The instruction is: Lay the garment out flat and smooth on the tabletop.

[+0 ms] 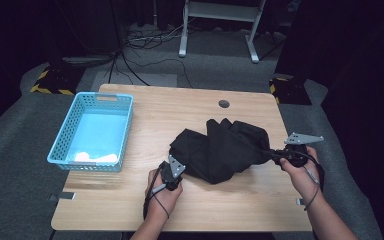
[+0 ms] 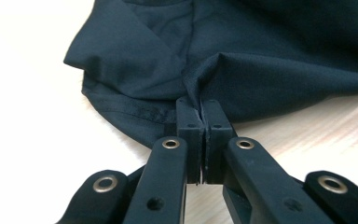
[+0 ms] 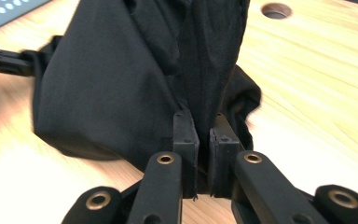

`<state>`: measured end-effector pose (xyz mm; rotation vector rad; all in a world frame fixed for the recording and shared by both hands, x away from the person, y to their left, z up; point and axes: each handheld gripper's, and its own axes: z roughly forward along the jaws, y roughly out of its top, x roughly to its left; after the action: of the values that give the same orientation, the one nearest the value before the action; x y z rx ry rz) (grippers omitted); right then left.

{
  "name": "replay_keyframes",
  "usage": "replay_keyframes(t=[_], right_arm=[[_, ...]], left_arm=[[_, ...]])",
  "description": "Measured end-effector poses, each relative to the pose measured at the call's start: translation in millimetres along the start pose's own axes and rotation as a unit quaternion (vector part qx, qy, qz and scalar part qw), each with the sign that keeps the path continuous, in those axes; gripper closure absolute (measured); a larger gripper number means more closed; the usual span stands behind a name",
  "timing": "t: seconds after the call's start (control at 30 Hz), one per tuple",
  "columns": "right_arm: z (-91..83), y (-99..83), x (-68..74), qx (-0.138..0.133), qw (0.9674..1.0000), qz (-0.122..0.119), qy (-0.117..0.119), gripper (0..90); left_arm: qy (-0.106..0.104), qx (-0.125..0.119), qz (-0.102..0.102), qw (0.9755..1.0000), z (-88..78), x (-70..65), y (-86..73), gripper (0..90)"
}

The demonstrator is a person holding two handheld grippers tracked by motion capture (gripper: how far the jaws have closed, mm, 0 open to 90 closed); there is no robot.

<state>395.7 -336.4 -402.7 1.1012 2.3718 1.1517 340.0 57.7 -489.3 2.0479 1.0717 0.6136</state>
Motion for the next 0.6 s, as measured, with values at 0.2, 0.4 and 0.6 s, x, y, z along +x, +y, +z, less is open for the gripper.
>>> replay_keyframes(t=[0.2, 0.4, 0.6], right_arm=[[-3.6, -10.3, -18.1, 0.011, 0.9994, 0.022, -0.025, 84.5], [-2.7, -17.6, -24.8, 0.027, 0.9979, 0.036, -0.046, 84.4], [0.5, -30.6, -25.2, 0.089, 0.9894, 0.098, -0.059, 82.7]], left_arm=[[0.02, -0.007, -0.016, 0.9996, -2.8, 11.6, -2.7, 87.9], [0.018, -0.004, -0.007, 0.9998, 0.0, 8.3, -3.4, 87.8], [0.011, 0.01, 0.001, 0.9999, 3.4, 4.5, -4.4, 87.3]])
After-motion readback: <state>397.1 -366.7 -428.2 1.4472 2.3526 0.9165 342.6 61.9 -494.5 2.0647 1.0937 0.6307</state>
